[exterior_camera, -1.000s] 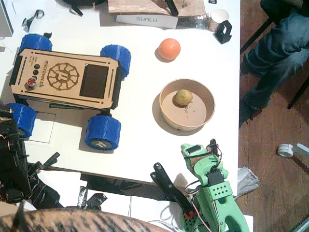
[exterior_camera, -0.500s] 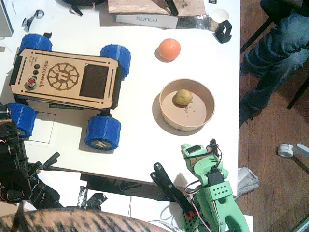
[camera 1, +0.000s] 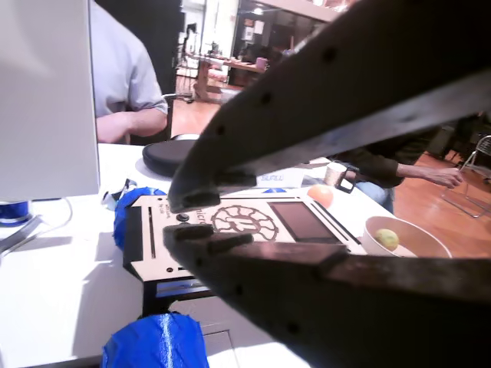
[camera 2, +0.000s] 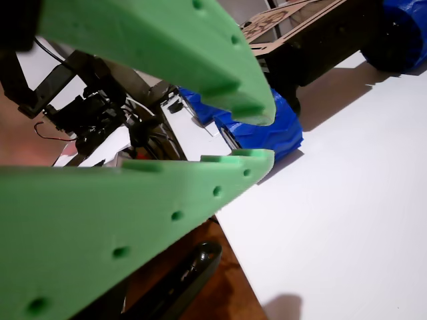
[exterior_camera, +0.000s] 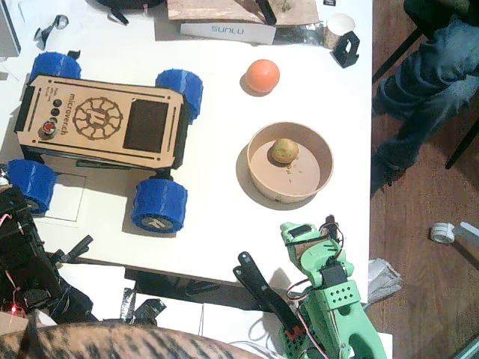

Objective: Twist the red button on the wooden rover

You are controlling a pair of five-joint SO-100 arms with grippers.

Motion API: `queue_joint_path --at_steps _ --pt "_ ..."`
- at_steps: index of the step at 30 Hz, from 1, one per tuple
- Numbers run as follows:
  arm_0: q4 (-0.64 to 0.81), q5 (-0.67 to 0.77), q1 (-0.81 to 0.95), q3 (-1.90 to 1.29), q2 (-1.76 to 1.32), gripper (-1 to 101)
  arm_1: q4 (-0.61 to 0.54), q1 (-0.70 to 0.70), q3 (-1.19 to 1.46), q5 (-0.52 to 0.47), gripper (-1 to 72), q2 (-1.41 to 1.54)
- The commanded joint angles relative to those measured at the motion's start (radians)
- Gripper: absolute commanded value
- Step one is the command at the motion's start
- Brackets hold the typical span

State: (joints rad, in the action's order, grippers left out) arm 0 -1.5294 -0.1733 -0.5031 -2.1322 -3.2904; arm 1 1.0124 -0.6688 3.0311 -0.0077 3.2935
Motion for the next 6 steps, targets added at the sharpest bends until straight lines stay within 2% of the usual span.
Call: queue_joint_path --at_steps 1,6 --pt "0.029 0.009 -0.020 0.035 -0.095 0 0.005 -0.006 -0.008 -0.005 0.3 0.003" --pt "0.026 0.009 -0.020 0.035 -0.095 0 0.005 -0.006 -0.008 -0.005 0.3 0.003"
